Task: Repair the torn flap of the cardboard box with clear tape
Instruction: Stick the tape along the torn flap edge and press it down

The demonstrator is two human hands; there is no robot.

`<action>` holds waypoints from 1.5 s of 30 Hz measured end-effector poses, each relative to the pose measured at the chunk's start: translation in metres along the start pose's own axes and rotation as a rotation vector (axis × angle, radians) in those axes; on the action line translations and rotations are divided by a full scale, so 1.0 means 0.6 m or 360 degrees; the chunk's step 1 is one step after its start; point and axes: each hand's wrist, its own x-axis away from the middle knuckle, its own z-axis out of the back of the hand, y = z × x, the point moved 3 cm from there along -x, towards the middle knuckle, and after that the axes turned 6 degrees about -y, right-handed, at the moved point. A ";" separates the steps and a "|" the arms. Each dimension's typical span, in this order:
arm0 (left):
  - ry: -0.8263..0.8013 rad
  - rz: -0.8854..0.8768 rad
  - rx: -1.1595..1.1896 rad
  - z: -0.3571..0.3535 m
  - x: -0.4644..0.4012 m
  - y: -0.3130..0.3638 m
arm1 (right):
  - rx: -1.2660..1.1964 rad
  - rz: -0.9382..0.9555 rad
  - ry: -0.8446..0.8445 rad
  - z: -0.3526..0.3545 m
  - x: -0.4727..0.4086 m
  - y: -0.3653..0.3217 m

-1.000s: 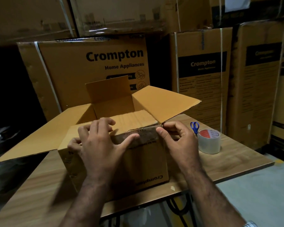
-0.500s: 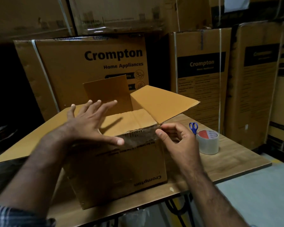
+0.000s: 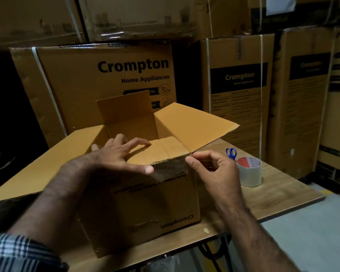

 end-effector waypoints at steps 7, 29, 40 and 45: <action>-0.0052 0.0007 -0.0027 -0.004 0.001 0.003 | -0.0004 -0.0046 0.0063 -0.003 0.002 0.001; 0.0053 -0.0013 -0.0124 -0.005 0.003 0.010 | -0.0391 -0.0614 0.0228 -0.044 -0.009 -0.011; -0.0006 -0.0015 -0.0030 -0.007 0.014 0.009 | -0.0011 -0.0402 0.0271 -0.024 0.011 -0.039; -0.0022 -0.0042 -0.0044 -0.006 0.012 0.002 | 0.1086 0.0798 -0.0039 -0.031 0.085 -0.062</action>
